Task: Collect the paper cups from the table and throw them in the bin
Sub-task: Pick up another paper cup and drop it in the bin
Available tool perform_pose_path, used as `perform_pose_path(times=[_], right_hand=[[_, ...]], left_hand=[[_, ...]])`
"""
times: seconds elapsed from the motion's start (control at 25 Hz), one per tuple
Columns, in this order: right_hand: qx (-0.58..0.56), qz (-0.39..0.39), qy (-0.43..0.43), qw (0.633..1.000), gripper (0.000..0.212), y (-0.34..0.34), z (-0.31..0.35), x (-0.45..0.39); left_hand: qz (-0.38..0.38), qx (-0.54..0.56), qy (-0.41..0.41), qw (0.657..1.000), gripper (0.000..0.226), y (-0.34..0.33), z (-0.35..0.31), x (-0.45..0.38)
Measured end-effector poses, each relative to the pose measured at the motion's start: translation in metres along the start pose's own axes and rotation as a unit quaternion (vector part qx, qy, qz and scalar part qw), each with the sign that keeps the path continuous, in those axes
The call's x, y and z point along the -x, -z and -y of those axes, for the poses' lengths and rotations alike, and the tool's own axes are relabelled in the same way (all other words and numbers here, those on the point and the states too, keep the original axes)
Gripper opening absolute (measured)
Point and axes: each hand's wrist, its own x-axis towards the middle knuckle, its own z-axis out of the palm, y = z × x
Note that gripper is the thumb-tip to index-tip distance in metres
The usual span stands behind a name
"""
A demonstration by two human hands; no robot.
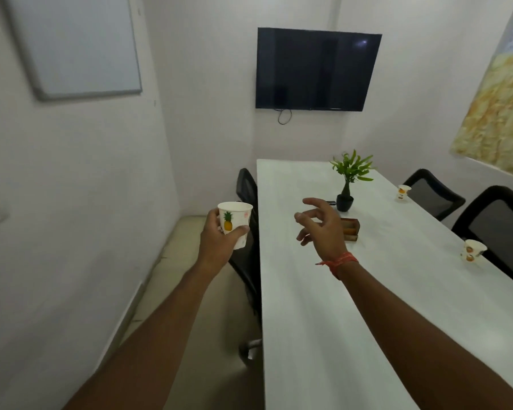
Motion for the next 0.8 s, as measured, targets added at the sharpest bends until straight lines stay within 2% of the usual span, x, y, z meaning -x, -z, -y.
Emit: perform_pose_path(times=[0.2,0.44,0.56,0.8], right_hand=[[-0.039,0.009,0.025,0.999,0.041,0.034,0.049,0.116],[-0.085,0.086,0.035,0.992,0.039,0.064,0.11,0.25],[-0.126,0.16,0.054,0.977,0.038,0.065,0.145,0.322],[-0.194,0.318,0.076,0.925,0.041,0.057,0.204,0.485]], left_hand=[[-0.009,-0.022,-0.017,1.0,0.06,0.03,-0.048,0.123],[-0.093,-0.054,-0.003,0.994,0.063,0.086,-0.096,0.301],[-0.167,-0.071,-0.005,0.983,0.063,0.125,-0.128,0.394],[-0.31,-0.097,0.0,0.946,0.06,0.193,-0.162,0.612]])
